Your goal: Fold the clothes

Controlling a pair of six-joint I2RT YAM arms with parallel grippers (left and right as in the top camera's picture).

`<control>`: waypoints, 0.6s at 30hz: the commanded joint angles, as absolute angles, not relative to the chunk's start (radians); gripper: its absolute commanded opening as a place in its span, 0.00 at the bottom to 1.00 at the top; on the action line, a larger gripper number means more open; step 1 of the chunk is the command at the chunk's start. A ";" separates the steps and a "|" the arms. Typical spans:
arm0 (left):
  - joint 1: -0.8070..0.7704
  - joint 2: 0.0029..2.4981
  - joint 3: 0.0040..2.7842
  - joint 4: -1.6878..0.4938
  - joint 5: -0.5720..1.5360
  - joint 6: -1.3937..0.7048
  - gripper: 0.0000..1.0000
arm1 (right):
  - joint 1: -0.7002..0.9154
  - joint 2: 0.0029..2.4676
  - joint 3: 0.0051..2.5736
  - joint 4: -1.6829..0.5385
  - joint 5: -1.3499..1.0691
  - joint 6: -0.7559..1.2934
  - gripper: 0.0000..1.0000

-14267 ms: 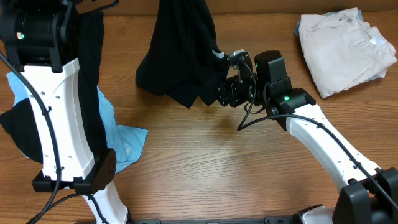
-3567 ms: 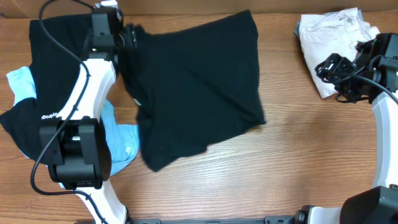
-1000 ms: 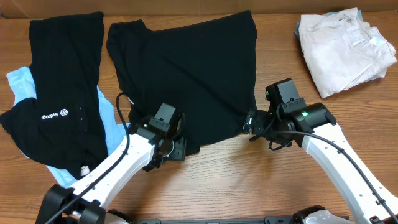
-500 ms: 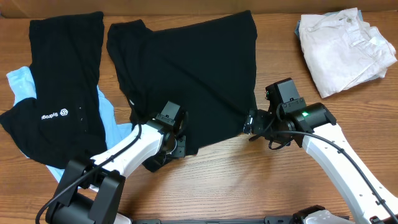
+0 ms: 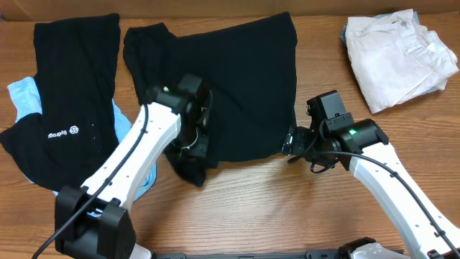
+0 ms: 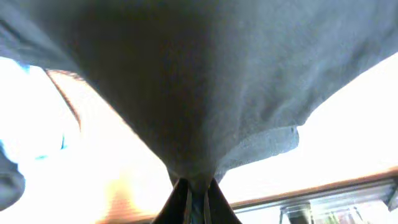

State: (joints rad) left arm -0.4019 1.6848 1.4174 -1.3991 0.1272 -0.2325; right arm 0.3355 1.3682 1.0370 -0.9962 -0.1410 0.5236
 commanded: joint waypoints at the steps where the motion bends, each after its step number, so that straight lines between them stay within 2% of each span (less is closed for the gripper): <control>1: -0.429 1.677 1.464 -1.477 0.196 -0.185 0.04 | 0.341 1.371 1.034 -1.002 -0.132 0.528 0.86; 8: -0.448 1.689 1.427 -1.458 0.220 -0.107 0.04 | 0.341 1.371 1.034 -1.023 -0.131 0.528 0.86; 13: -0.373 1.732 1.428 -1.230 0.063 -0.100 0.04 | 0.341 1.371 1.034 -1.020 -0.131 0.528 0.86; 18: -0.202 1.813 1.428 -0.917 -0.041 -0.077 0.04 | 0.341 1.371 1.034 -1.016 -0.131 0.528 0.86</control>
State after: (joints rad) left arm -0.2962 1.7676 1.4303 -0.9913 0.0597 -0.1165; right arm 0.3355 1.3682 1.0363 -1.0214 -0.1410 0.5240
